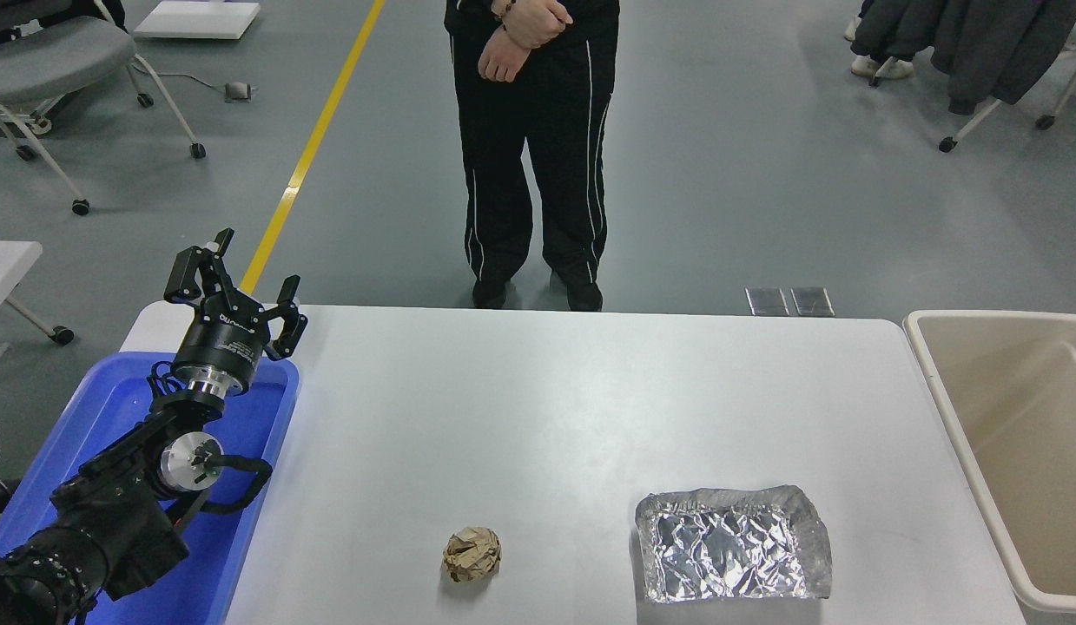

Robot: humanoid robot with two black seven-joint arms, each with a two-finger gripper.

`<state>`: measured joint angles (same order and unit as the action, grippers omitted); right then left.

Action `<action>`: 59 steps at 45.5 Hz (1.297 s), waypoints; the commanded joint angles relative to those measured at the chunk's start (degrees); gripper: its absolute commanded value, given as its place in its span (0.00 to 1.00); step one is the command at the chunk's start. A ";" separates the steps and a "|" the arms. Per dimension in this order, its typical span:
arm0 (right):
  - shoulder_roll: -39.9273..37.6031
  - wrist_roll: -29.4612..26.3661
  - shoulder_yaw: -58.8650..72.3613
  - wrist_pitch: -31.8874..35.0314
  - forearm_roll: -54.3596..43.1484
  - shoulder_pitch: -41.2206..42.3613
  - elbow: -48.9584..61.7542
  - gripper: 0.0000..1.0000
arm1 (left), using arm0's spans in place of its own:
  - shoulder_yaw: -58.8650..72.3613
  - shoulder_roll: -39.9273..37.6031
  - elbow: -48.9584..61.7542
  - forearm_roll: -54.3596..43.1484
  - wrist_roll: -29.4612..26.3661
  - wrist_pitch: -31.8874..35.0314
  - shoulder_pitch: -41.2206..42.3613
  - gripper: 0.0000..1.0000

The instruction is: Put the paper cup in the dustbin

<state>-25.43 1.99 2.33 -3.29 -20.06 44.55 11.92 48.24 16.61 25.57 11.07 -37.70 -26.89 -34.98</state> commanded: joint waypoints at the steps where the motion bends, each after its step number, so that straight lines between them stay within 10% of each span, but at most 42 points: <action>1: 2.84 -0.40 -0.39 -1.72 0.02 -4.82 -0.58 0.00 | 0.01 0.00 0.00 0.00 0.00 0.00 0.00 1.00; 39: 10.14 -0.40 -0.57 -2.24 0.02 -7.72 -1.38 0.00 | 0.01 0.00 0.00 0.00 0.00 0.00 0.00 1.00; 51: 9.88 0.03 0.22 -7.34 0.02 -6.32 -1.29 0.92 | 0.01 0.00 0.00 0.00 0.00 0.00 0.00 1.00; 59: 9.70 -0.05 -0.66 -6.55 0.02 -2.11 -1.55 0.99 | -0.08 0.00 0.00 0.00 0.00 0.00 0.00 1.00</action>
<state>-15.47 1.92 2.11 -9.01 -20.04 38.61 10.64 48.25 16.61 25.58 11.08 -37.70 -26.89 -34.98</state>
